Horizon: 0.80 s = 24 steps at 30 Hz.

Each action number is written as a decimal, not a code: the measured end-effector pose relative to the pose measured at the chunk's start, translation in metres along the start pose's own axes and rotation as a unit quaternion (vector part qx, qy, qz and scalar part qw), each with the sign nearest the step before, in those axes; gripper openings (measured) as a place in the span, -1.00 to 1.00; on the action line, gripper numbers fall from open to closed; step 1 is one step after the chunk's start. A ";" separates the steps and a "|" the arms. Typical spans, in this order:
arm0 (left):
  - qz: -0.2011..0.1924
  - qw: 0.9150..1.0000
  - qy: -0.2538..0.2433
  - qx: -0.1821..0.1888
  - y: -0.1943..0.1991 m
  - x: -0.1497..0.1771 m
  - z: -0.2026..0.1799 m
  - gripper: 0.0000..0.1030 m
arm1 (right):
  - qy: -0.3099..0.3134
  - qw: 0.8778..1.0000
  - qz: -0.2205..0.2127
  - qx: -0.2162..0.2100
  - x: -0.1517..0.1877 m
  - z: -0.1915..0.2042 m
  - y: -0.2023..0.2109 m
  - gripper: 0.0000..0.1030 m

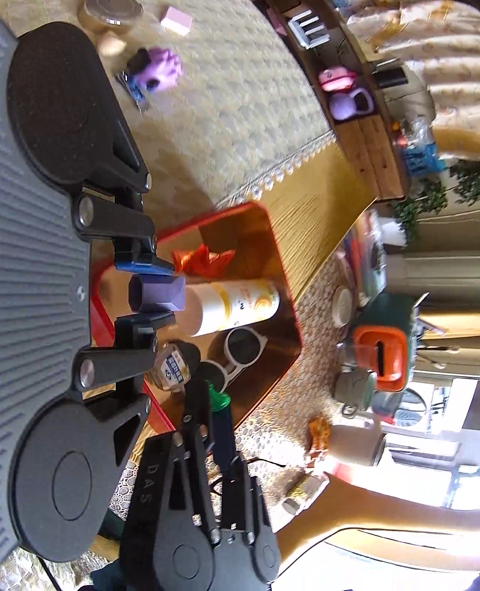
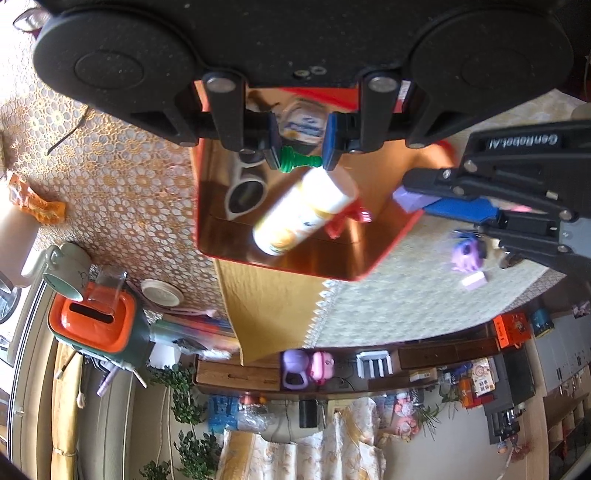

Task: Organize rigid objects
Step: 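Carry the purple block with the left tool while the right tool carries the pushpin to the tin, then open the left gripper inside the tin while the right gripper releases the pushpin there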

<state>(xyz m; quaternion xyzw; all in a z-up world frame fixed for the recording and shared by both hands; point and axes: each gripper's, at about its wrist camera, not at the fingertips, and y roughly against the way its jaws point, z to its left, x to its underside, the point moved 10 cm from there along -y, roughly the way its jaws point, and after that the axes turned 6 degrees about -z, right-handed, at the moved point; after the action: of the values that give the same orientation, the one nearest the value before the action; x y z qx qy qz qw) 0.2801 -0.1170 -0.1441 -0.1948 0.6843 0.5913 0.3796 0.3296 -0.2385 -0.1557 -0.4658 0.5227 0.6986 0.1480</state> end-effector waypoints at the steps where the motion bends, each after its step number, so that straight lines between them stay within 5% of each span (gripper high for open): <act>1: 0.006 1.000 0.000 0.000 -0.005 0.000 -0.002 -0.60 | 0.003 1.000 0.003 0.000 0.000 -0.003 -0.004 -0.56; 24: 0.089 0.996 -0.005 -0.007 -0.062 0.014 -0.014 -0.60 | 0.040 0.998 0.057 0.001 0.009 -0.021 -0.047 -0.55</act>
<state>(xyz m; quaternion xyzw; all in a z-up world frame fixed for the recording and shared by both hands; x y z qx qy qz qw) 0.3111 -0.1417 -0.1955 -0.1331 0.6932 0.6281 0.3275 0.3677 -0.2396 -0.1914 -0.4626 0.5546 0.6862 0.0871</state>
